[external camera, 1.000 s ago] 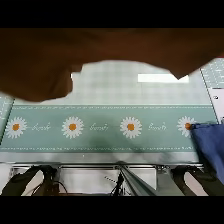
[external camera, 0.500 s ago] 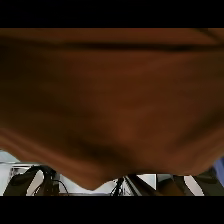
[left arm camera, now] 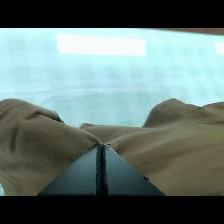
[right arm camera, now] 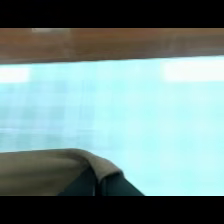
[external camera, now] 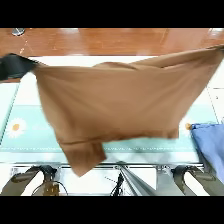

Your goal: Fold the shirts.

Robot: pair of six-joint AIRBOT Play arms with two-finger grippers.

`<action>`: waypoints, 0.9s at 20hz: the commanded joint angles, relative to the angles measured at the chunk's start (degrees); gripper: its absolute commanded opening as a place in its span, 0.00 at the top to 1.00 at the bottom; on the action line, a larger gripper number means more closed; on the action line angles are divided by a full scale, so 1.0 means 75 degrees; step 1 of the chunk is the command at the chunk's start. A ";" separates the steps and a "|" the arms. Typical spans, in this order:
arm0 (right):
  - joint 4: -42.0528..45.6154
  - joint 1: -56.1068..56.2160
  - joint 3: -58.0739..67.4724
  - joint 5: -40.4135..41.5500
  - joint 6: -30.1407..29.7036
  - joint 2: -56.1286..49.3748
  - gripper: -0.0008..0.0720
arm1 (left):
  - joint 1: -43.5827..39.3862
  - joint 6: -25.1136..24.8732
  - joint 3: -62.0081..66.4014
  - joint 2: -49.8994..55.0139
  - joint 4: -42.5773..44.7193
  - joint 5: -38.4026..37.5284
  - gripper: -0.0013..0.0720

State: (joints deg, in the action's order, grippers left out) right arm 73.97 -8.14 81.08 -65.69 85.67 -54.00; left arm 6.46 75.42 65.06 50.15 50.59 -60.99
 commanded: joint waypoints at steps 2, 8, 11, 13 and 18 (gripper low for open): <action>-0.1469 0.0003 -0.0070 0.1571 -0.0166 -0.2206 0.96 | -0.0816 -0.0189 -0.0251 0.2162 -0.0259 0.2337 0.95; -0.3293 -0.0029 0.1699 0.1413 -0.0017 -0.5292 0.95 | -0.1052 -0.0163 0.0455 0.4141 -0.1454 0.2783 0.94; -0.4199 -0.0248 0.2197 0.1005 0.0099 -0.5963 0.12 | -0.0956 -0.0321 0.0466 0.4205 -0.1460 0.2005 0.03; -0.4188 -0.0603 0.2197 0.0565 0.0038 -0.5858 0.12 | -0.0370 -0.0562 0.0647 0.4205 -0.0839 0.0058 0.03; -0.3832 -0.1731 0.1702 -0.2483 -0.1702 -0.5080 0.13 | 0.1434 -0.0076 -0.0353 0.3687 0.0519 -0.2378 0.03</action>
State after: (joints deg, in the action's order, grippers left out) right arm 44.34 -17.28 96.05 -71.05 79.37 -94.52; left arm 10.94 73.89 66.63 80.03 49.82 -68.55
